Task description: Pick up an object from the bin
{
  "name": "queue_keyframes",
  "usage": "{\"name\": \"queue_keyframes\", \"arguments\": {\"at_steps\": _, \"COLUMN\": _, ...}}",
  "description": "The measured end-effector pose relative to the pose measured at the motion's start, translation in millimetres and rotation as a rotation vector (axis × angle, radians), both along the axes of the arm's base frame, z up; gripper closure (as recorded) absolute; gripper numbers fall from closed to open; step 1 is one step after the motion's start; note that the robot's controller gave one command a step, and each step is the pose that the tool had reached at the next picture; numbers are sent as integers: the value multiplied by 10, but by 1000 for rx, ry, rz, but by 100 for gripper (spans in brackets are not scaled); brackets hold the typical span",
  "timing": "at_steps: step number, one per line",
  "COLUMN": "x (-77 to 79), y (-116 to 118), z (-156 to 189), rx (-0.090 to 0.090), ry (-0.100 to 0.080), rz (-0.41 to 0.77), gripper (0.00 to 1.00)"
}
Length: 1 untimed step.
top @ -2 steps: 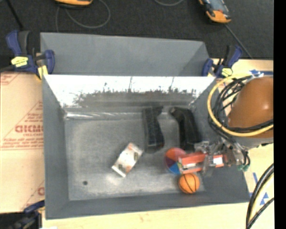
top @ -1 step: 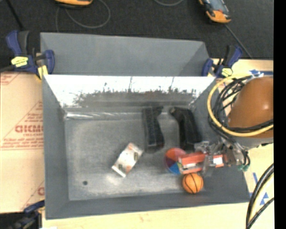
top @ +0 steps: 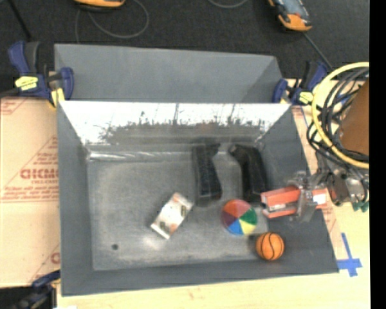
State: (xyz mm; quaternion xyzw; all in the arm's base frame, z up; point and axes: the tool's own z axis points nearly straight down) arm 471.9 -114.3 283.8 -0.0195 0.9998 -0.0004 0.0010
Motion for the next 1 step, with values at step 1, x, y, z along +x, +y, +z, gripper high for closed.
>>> {"name": "queue_keyframes", "arguments": {"at_steps": 1, "x": 0, "y": 0, "z": 0, "rx": 0, "ry": 0, "rz": 0, "gripper": 100}}
